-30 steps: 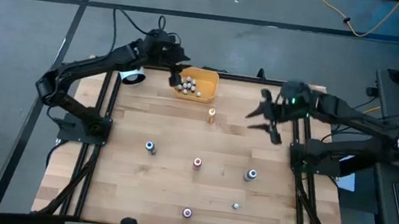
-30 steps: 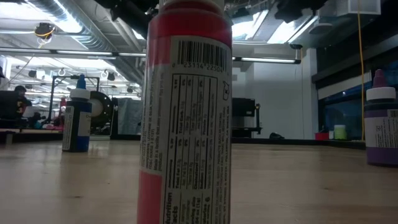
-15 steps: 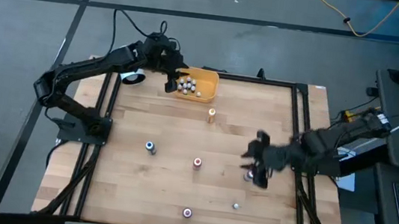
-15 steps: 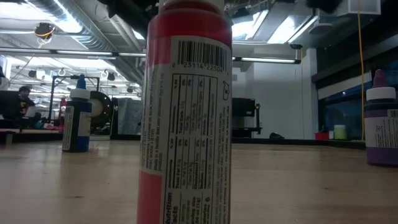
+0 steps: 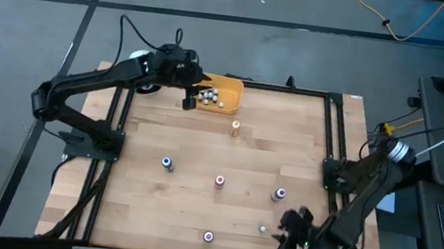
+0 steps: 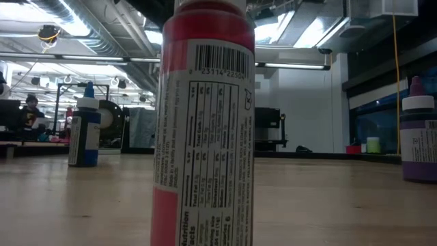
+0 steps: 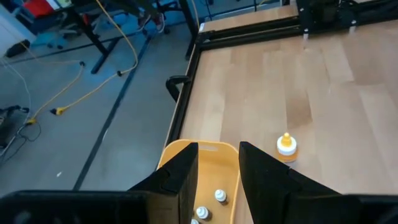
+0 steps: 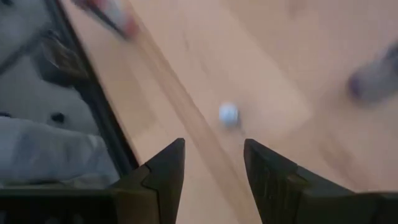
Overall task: Pick & Place food coloring
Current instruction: Put the small orange food coloring bottle into the yellow bin
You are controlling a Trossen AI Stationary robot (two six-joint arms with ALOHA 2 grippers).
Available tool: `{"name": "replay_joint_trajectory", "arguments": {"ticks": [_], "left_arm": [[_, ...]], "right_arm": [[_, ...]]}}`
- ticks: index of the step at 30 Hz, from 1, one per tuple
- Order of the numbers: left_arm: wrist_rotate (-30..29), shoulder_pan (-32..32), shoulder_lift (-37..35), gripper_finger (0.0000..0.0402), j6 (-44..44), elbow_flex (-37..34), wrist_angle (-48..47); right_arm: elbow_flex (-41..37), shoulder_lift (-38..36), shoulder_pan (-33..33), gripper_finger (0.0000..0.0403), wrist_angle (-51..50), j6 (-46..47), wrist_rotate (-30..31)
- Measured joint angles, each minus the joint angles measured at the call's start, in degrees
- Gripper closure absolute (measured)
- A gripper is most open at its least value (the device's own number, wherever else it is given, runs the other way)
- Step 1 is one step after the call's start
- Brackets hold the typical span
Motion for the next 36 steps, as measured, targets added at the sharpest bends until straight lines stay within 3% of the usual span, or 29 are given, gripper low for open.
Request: {"name": "replay_joint_trajectory", "arguments": {"ticks": [8,14,22,30,36], "left_arm": [[-4.89,-3.99,-0.94,0.0290,-1.53,0.00,-0.06],[-7.18,-7.00,-0.93,0.0292,-3.66,0.00,-0.04],[-11.21,-9.67,-0.93,0.0295,-4.01,0.00,-0.02],[-11.38,-10.46,-0.91,0.0299,-4.03,0.00,0.00],[-12.45,-10.46,-0.91,0.0300,-4.03,0.00,0.00]], "right_arm": [[2.00,13.37,1.79,0.0236,2.35,3.54,-0.17],[1.69,18.36,1.79,0.0236,2.42,3.91,4.25],[1.71,20.38,1.79,0.0236,6.07,3.92,7.80],[1.70,22.56,1.35,0.0235,6.87,3.94,9.52],[-1.46,22.45,0.87,0.0197,12.36,6.77,11.86]]}}
